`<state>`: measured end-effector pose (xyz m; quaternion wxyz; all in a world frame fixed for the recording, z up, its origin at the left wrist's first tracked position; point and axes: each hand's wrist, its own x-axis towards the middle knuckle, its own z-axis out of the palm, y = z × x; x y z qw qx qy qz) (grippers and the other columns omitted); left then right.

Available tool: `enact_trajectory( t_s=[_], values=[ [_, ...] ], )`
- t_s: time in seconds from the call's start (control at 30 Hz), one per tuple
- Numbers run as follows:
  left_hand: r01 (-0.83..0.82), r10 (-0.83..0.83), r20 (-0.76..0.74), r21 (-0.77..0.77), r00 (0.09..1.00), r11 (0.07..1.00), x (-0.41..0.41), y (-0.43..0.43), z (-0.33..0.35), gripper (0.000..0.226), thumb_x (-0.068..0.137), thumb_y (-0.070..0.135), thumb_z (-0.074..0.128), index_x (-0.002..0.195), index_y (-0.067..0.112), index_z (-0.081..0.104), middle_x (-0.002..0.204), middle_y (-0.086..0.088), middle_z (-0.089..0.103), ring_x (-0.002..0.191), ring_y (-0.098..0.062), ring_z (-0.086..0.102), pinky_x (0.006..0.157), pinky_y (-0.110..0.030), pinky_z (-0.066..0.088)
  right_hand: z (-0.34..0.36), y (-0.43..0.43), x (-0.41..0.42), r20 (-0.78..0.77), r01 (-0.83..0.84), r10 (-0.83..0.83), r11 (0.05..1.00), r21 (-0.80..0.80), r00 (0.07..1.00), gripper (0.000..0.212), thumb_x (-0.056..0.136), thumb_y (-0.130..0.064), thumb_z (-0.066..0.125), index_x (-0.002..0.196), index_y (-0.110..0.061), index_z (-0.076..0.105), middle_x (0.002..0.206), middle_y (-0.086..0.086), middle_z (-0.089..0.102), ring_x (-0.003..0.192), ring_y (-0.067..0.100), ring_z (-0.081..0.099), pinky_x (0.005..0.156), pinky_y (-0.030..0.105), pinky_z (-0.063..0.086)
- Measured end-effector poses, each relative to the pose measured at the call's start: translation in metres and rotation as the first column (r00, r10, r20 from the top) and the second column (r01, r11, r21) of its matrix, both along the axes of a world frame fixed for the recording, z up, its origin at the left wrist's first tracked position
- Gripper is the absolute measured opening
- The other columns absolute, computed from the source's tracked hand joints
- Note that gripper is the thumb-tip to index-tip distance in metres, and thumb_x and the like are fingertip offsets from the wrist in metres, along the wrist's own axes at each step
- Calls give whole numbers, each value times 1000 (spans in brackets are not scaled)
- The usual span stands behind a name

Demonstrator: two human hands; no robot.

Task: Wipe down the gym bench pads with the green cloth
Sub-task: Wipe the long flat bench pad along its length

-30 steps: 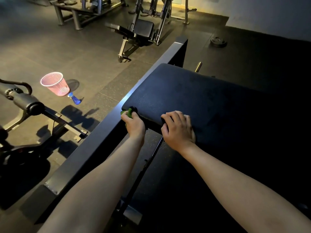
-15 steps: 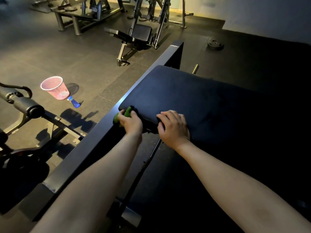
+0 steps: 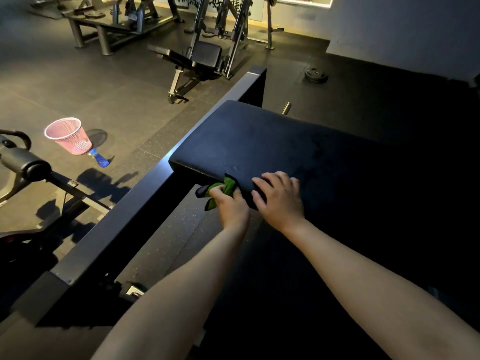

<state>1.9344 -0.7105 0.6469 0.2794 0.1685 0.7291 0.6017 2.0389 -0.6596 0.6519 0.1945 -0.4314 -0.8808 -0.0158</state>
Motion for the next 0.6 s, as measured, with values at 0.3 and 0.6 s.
enact_trajectory(
  t_s=[0.3,0.6],
  values=[
    [-234,235,66,-22,970,972,-88,47,13,29,100,20,53,122,15,36,139,-16,43,117,-31,52,96,-31,39,-13,2,-2,-88,25,-20,998,56,996,37,86,-39,51,115,-22,67,117,-3,63,110,27,55,90,47,40],
    [-155,156,7,-78,988,985,-33,42,3,33,101,19,51,128,4,40,141,-19,38,123,-33,45,91,-26,31,-8,4,2,-136,-20,12,998,-59,991,42,85,-36,52,119,-21,70,123,-2,65,117,22,56,94,48,40]
  ],
)
